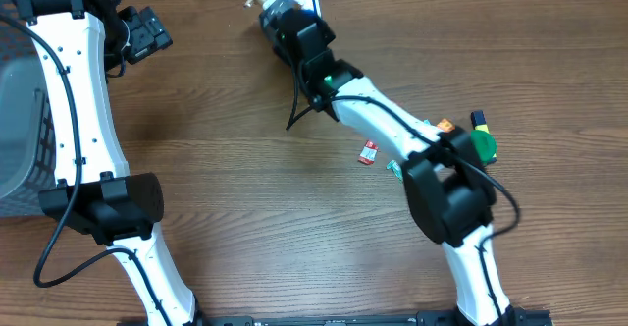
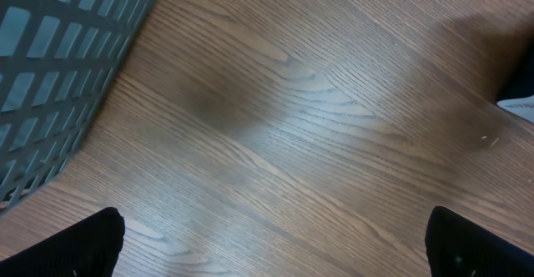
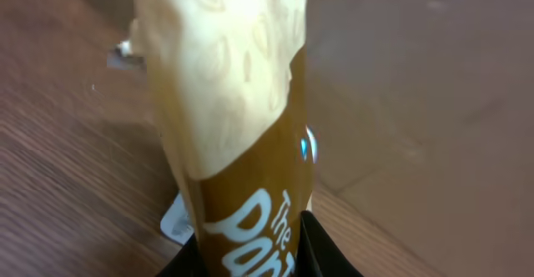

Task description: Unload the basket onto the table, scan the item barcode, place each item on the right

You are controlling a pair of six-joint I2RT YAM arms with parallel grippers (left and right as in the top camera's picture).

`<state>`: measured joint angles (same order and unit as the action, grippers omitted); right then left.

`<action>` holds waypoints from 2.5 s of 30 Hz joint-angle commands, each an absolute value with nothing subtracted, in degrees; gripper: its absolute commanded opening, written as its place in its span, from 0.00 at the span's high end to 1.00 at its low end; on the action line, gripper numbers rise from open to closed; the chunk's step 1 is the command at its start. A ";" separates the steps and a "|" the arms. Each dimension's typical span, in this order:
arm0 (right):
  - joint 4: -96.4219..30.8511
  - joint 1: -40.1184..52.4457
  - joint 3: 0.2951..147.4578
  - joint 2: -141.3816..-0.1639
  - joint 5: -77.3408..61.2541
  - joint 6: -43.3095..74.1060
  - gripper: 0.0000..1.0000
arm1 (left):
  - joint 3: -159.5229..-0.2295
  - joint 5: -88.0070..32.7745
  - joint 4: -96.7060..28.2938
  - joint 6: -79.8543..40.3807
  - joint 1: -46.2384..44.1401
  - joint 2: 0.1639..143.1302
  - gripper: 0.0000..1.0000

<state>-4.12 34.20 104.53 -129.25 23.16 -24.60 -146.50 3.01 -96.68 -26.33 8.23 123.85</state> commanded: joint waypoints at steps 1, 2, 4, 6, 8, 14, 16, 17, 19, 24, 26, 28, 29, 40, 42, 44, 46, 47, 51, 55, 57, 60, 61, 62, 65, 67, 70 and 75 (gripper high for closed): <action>-9.13 32.60 105.41 -117.89 22.92 -15.03 0.97 | -146.28 2.96 -96.79 -25.28 7.75 123.68 0.00; -12.32 32.27 105.41 -116.27 22.46 -13.82 0.97 | -146.28 2.98 -96.79 -25.28 7.75 123.68 0.00; -20.21 31.57 105.41 -113.14 20.75 -11.77 0.96 | -146.28 2.98 -96.79 -25.28 7.75 123.68 0.00; -28.34 30.83 105.41 -110.83 18.09 -10.33 0.96 | -146.28 2.98 -96.79 -25.30 7.75 123.68 0.00; -37.06 30.04 105.41 -109.32 14.39 -10.20 0.96 | -146.28 2.98 -96.79 -25.28 7.75 123.68 0.00; -64.05 27.57 105.21 -109.12 0.71 -10.22 0.70 | -146.28 2.96 -96.79 -25.30 7.75 123.68 0.00; -70.32 27.05 104.99 -109.34 -1.26 -10.22 0.29 | -146.28 2.98 -96.79 -25.28 7.75 123.68 0.00; -72.49 26.89 104.90 -109.43 -1.17 -10.24 0.00 | -146.28 2.96 -96.79 -25.28 7.75 123.68 0.00; -75.70 26.59 104.90 -109.43 -1.17 -10.24 0.00 | -146.28 2.98 -96.79 -25.28 7.75 123.68 0.00; -77.80 26.39 104.90 -109.43 -1.19 -10.26 0.00 | -146.28 2.98 -96.79 -25.28 7.75 123.68 0.00; -77.67 26.39 104.90 -109.43 -1.19 -10.26 0.00 | -146.28 2.98 -96.79 -25.28 7.75 123.68 0.00; -77.67 26.39 104.90 -109.43 -1.19 -10.26 0.00 | -146.28 2.98 -96.79 -25.28 7.75 123.68 0.00; -77.67 26.39 104.90 -109.43 -1.19 -10.26 0.00 | -146.28 2.98 -96.79 -25.28 7.75 123.68 0.00; -77.67 26.39 104.90 -109.43 -1.19 -10.26 0.00 | -146.28 2.98 -96.79 -25.28 7.75 123.68 0.00; -77.67 26.39 104.90 -109.43 -1.19 -10.26 0.00 | -146.28 2.98 -96.79 -25.28 7.75 123.68 0.00; -77.67 26.39 104.90 -109.43 -1.19 -10.26 0.00 | -146.28 2.98 -96.79 -25.28 7.75 123.68 0.00; -77.67 26.39 104.90 -109.43 -1.19 -10.26 0.00 | -146.28 2.96 -96.79 -25.28 7.75 123.68 0.00; -77.67 26.39 104.90 -109.43 -1.19 -10.26 0.00 | -146.28 2.98 -96.79 -25.28 7.75 123.68 0.00; -77.67 26.39 104.90 -109.43 -1.19 -10.26 0.00 | -146.28 2.98 -96.79 -25.28 7.75 123.68 0.00; -77.67 26.39 104.90 -109.43 -1.19 -10.26 0.00 | -146.28 2.96 -96.79 -25.28 7.75 123.68 0.00; -77.67 26.39 104.90 -109.43 -1.19 -10.26 0.00 | -146.28 2.98 -96.79 -25.28 7.75 123.68 0.00; -77.67 26.39 104.90 -109.43 -1.19 -10.26 0.00 | -146.28 2.98 -96.79 -25.28 7.75 123.68 0.00; -77.67 26.39 104.90 -109.43 -1.19 -10.26 0.00 | -146.28 2.98 -96.79 -25.28 7.75 123.68 0.00; -77.67 26.39 104.90 -109.43 -1.19 -10.26 0.00 | -146.28 2.98 -96.79 -25.28 7.75 123.68 0.00; -77.67 26.39 104.90 -109.43 -1.19 -10.26 0.00 | -146.28 3.14 -96.77 -25.28 7.75 124.22 0.00; -77.67 26.39 104.90 -109.43 -1.19 -10.26 0.00 | -146.28 3.14 -96.79 -25.28 7.64 123.57 0.00; -77.67 26.39 104.90 -109.43 -1.19 -10.26 0.00 | -146.30 3.14 -96.79 -25.28 7.11 120.53 0.00; -77.67 26.39 104.90 -109.43 -1.19 -10.26 0.00 | -146.30 3.14 -96.79 -25.28 6.72 110.59 0.00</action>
<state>-77.87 26.65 104.88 -109.45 -0.69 -10.52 -145.95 3.03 -96.64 -26.30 7.42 120.84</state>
